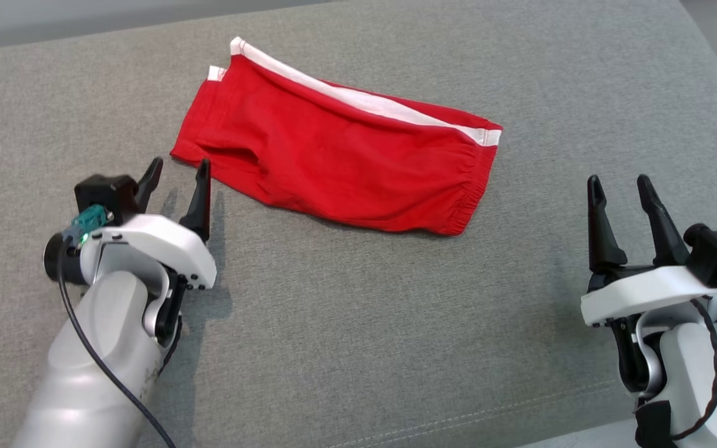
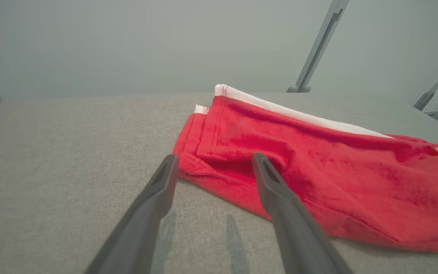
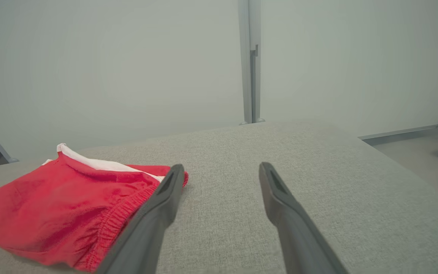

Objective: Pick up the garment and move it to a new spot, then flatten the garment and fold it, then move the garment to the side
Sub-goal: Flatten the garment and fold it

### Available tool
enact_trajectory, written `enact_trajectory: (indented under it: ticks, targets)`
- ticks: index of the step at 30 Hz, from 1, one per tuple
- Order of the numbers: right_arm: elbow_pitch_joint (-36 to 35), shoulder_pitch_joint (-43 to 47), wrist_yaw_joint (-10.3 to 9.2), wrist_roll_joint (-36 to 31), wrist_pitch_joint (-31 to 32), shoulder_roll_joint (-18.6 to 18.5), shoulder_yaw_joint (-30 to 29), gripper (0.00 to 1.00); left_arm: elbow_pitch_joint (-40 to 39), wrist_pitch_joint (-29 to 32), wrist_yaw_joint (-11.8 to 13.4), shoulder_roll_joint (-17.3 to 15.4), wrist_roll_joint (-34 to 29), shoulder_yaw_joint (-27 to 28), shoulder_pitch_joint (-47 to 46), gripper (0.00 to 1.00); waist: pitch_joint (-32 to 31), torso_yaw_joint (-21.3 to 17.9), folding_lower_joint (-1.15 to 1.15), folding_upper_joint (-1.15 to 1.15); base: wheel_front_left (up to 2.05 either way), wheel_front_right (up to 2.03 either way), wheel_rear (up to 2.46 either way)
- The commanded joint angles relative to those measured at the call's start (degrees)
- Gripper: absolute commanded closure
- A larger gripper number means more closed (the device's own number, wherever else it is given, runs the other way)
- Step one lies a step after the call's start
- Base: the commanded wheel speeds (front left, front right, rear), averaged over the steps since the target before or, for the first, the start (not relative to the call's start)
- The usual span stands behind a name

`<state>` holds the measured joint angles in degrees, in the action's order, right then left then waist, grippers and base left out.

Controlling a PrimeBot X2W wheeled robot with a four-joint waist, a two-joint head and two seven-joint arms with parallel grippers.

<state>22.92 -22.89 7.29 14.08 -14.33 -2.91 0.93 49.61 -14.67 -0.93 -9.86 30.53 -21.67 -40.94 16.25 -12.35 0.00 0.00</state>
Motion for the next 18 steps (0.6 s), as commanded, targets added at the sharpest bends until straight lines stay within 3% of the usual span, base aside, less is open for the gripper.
enact_trajectory:
  ticks: [1, 10, 18]
  targets:
    - [-1.81, 0.85, 0.2, -0.29, -0.67, 0.03, 1.13, 0.0, -0.47, -0.32, 0.21, -1.54, -0.91, 2.28, 0.12, 0.0, -0.4, -0.55, 0.0, 0.0, 0.0, 0.0, 0.0]
    - [-2.85, 1.58, 0.2, -0.23, -0.67, 0.03, 1.49, 0.0, 3.99, -0.32, -0.08, -1.7, -2.06, 5.32, -3.09, 0.0, 0.56, -3.67, 0.0, 0.0, 0.0, 0.0, 0.0]
    - [-3.3, 1.34, 0.2, 0.47, -0.67, 0.03, 2.08, 0.0, 9.09, -0.32, 1.37, -3.01, -2.46, 7.37, -8.59, 0.0, 2.85, -6.55, 0.0, 0.0, 0.0, 0.0, 0.0]
